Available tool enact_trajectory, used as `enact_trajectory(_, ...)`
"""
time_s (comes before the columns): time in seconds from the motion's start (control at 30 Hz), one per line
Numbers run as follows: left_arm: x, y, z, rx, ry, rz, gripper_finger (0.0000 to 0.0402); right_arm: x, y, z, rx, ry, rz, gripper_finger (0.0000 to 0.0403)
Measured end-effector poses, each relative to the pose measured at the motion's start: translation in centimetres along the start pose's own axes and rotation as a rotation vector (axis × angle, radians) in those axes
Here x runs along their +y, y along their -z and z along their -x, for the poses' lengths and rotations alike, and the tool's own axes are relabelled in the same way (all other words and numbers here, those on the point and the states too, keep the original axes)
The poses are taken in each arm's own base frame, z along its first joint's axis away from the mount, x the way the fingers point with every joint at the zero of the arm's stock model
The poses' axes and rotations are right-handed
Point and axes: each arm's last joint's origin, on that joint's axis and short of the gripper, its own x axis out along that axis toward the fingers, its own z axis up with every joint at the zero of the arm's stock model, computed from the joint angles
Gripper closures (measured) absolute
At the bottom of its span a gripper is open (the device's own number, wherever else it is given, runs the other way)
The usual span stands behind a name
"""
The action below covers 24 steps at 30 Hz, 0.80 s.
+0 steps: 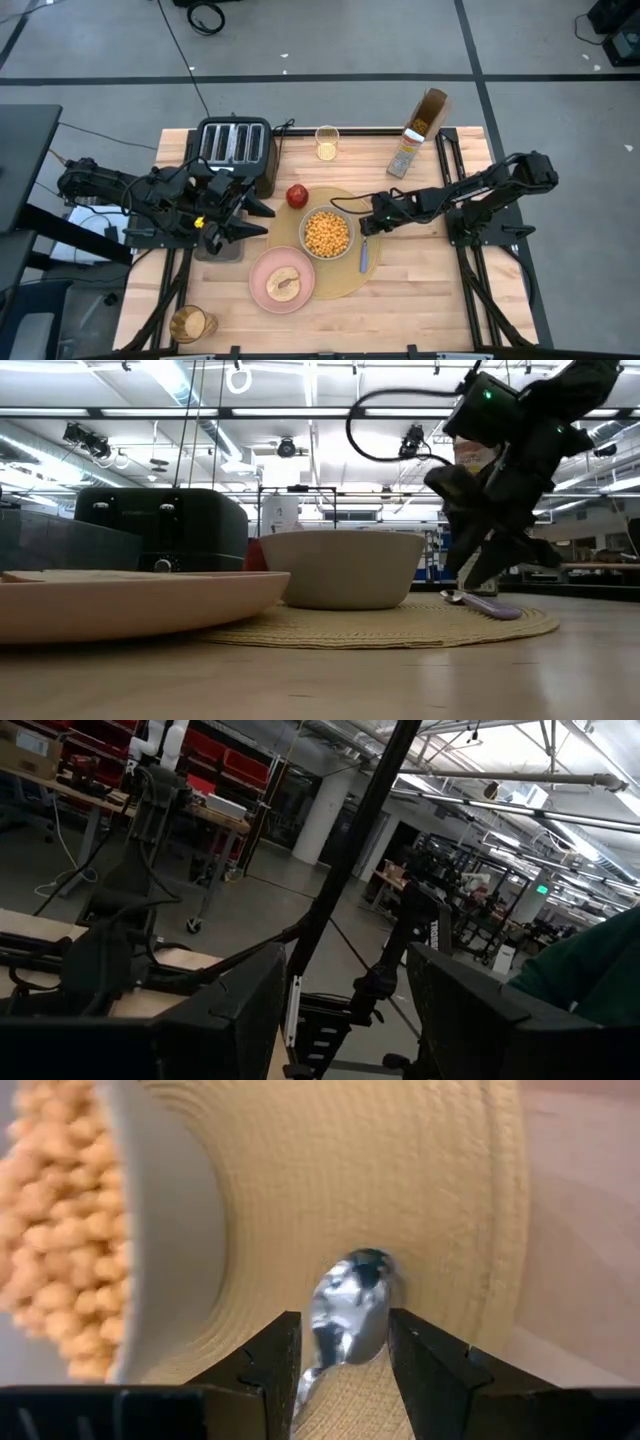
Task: Arrange a breakfast setting
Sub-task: Put the purple spoon on the table mat to the right of the gray bowl, then adjust the gray bowl
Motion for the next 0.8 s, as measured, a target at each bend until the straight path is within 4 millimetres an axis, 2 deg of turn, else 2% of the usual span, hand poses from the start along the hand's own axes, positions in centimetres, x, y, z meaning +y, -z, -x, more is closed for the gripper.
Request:
enact_trajectory(0.07,0.0,0.0,0.0,0.000,0.000,0.005,0.0186,1.1,-0.4,0.5,-0.009,-0.028,0.059,0.0246)
enact_trajectory(0.17,0.0,0.0,0.0,-0.001,0.000,0.013,0.0186,3.8,-1.5,2.1,-0.060,-0.046,0.205,0.0249)
enact_trajectory(0.27,0.0,-0.1,0.0,-0.005,0.002,0.010,0.0186,5.5,-2.7,3.2,-0.110,0.057,0.368,0.0251)
enact_trajectory(0.33,0.0,-0.1,0.0,-0.009,0.004,0.002,0.0186,5.8,-3.5,3.3,-0.137,0.145,0.437,0.0252)
enact_trajectory(0.43,-0.1,-0.3,0.0,-0.025,0.012,-0.001,0.0186,5.7,-4.4,2.5,-0.163,0.215,0.513,0.0252)
enact_trajectory(0.6,-1.2,-0.4,0.1,-0.047,0.108,-0.028,0.0186,5.7,-4.8,0.1,-0.159,0.229,0.621,0.0252)
enact_trajectory(0.8,-2.2,0.1,0.1,-0.026,0.151,-0.018,0.0187,6.3,-4.8,-1.3,-0.135,0.136,0.659,0.0252)
